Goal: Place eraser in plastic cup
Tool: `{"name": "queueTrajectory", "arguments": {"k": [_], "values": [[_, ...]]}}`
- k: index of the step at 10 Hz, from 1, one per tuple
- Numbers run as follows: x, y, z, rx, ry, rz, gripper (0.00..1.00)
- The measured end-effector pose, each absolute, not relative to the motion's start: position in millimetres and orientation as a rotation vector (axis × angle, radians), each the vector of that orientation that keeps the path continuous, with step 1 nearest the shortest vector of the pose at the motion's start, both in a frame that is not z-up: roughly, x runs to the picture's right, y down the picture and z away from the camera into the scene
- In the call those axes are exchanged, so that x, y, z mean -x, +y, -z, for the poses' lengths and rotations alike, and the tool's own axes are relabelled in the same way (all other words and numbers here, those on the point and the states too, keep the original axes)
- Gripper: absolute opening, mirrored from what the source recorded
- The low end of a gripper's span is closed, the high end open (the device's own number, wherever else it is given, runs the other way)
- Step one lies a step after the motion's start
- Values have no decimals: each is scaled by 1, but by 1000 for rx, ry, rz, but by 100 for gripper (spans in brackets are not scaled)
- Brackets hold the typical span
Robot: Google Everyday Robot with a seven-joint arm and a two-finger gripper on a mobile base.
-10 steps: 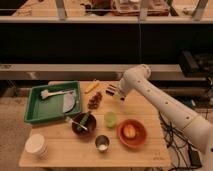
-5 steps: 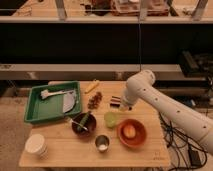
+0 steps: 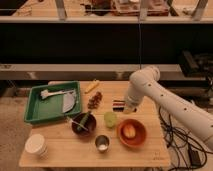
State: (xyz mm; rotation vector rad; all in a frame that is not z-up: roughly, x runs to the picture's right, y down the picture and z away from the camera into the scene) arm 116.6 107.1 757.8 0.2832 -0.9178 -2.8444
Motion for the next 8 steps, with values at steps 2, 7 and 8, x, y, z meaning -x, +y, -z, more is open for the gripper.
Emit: {"name": "queueTrajectory", "arguments": {"k": [2,7,8], "values": [[-108,123,-742,-379,-953,2847,0],[-73,151,-731,-474,-1013,2899,0],[-63,148,-737,-480,-971,2892,0]]}}
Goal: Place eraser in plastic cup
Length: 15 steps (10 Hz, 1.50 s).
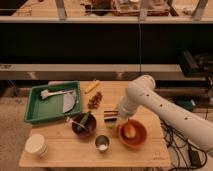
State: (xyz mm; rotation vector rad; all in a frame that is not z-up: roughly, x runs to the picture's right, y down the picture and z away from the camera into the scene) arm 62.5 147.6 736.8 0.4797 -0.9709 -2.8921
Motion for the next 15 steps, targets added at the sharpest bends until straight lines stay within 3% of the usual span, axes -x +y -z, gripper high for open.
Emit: {"name": "queueTrajectory", "arguments": {"k": [2,3,10,15], "values": [[-53,133,-751,-479,-914,2866,2],[-46,127,-756,-480,-896,2862,9],[-36,132,-780,-428,-925,2832,78],[-39,134,-780,-438,-950,2816,80]]}}
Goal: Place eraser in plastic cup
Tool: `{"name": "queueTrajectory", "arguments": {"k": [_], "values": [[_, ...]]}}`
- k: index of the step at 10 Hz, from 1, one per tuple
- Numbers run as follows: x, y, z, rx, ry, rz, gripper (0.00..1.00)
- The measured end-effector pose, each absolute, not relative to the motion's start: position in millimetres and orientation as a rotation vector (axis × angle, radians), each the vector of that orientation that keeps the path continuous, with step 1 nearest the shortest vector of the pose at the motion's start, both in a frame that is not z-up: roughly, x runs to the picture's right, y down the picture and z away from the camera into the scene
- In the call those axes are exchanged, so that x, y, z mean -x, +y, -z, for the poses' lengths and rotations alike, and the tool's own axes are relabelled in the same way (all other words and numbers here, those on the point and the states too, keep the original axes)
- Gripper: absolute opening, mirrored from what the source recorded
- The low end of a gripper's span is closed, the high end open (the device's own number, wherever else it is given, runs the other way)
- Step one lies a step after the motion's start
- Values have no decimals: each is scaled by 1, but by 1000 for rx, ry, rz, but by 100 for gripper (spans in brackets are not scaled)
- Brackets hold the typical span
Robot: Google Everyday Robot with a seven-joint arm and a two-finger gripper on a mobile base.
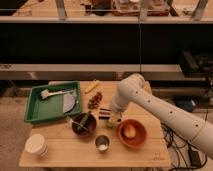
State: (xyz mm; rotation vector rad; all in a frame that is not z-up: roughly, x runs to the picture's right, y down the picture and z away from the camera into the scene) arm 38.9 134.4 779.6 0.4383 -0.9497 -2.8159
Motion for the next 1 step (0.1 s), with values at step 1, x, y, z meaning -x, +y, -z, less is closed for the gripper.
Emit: {"name": "queueTrajectory", "arguments": {"k": [1], "values": [[-40,134,-779,-438,-947,2817,80]]}}
